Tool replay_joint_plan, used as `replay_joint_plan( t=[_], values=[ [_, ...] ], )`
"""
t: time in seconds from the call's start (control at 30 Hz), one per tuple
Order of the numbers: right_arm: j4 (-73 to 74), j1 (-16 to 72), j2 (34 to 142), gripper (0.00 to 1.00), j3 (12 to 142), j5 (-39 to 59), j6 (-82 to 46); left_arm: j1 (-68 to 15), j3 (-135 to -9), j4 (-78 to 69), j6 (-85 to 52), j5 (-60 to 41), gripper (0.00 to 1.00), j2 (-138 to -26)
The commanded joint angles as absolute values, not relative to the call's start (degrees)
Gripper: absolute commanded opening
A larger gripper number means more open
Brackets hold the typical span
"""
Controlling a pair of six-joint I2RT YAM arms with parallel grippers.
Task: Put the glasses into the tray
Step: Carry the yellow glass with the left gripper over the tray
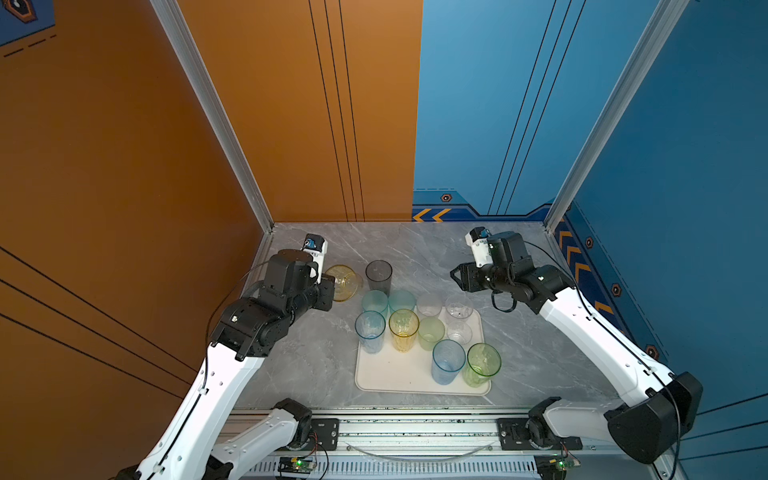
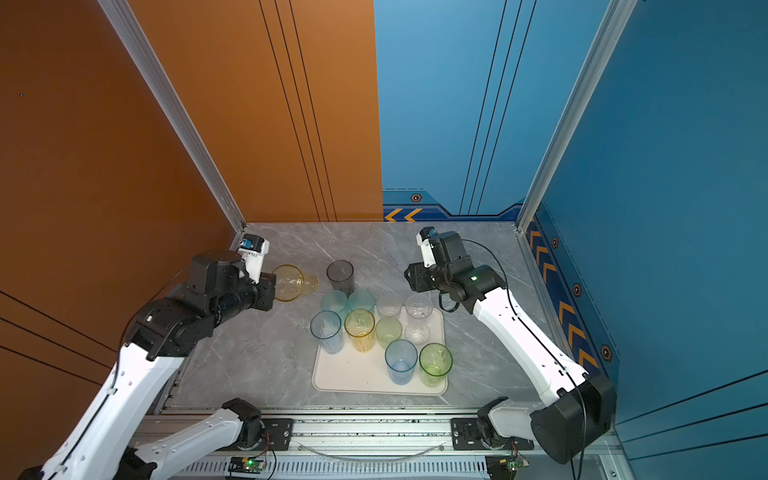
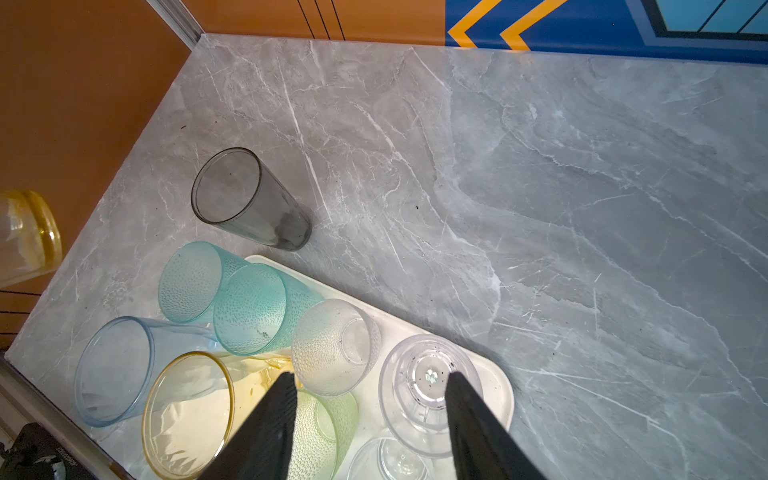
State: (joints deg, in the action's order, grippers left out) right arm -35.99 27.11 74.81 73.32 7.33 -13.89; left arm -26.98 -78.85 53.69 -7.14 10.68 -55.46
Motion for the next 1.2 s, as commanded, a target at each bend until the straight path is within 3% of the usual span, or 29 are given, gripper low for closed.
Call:
replay_joint_plan(
  t=[0.0, 0.63, 1.17],
  values=[
    [-37.5, 28.0, 73.3, 0.56, 74.8, 7.2, -14.9, -30.2, -82.4, 56.1, -7.5, 6.4, 0.01, -54.5],
    [-39.2, 30.5, 73.8, 0.56, 76.8, 6.2, -15.1, -53.2, -87.3, 70.4, -9.5, 6.2, 0.01, -65.7],
    [-38.8, 30.7, 74.4, 0.57, 75.5, 5.8, -14.9, -58.8, -78.0, 60.3, -12.3, 1.9, 0.0, -74.3]
  ],
)
